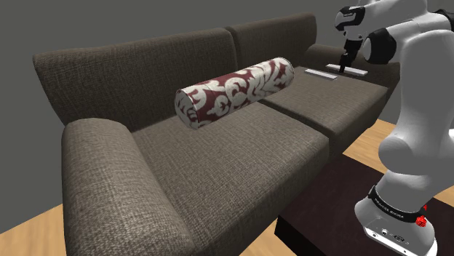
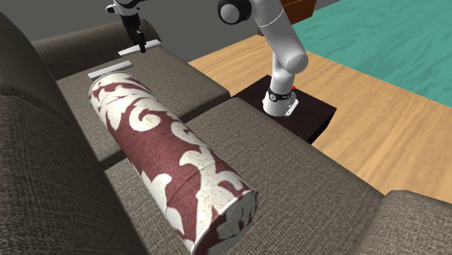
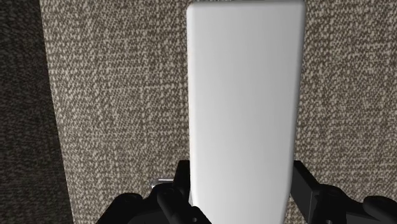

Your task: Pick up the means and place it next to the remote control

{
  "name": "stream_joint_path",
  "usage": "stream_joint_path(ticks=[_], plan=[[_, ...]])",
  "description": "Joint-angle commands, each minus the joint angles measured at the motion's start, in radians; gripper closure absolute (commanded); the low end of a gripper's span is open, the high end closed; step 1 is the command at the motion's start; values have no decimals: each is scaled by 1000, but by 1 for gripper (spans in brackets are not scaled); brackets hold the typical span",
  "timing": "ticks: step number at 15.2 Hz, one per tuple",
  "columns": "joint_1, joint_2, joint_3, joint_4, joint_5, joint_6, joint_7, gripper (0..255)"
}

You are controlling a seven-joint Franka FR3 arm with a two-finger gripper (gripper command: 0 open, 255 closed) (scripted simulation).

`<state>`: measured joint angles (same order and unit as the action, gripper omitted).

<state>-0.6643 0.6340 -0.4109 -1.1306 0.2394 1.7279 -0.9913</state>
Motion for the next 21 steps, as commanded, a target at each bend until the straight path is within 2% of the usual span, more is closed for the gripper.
stream_joint_path(ticks=[1,12,20,21], plan=[[-5,14,2,-4,5,18,-6,255],[11,27,8,-134,14,157,-19,255],[11,28,8,-138,15,162,-20,255],[12,27,8,-140,15,164,-20,0]])
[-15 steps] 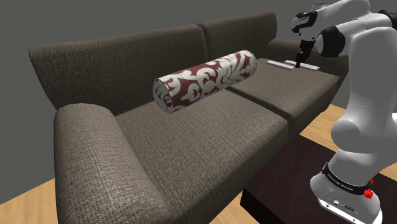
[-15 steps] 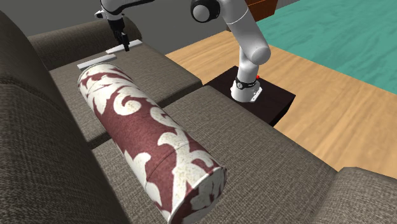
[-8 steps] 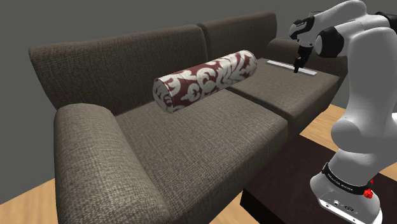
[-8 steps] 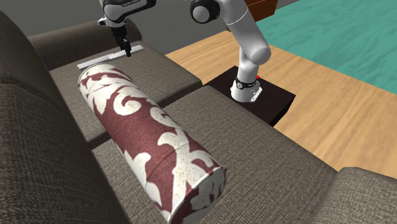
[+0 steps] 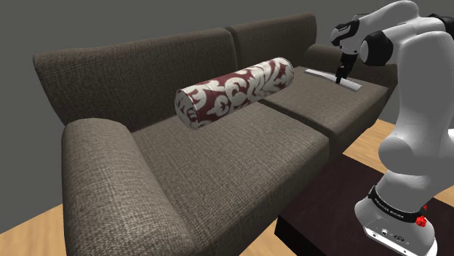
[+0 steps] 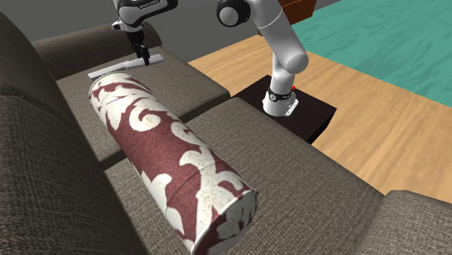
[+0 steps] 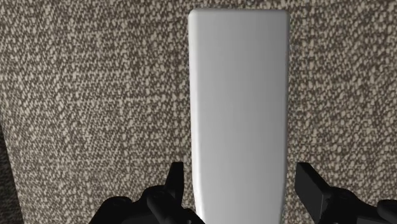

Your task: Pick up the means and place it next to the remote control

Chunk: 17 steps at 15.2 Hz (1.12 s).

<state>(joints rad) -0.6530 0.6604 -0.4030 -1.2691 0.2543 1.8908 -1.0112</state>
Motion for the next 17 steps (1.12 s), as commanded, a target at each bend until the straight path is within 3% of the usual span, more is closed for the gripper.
stream_joint_path(ticks=[1,5,9,17], plan=[[0,1,0,-1,0,1,0,0],[0,2,0,1,0,-1,0,0],[-11,-15,-6,103,-10,-117,11,0],[-11,-15,-6,103,-10,-117,11,0]])
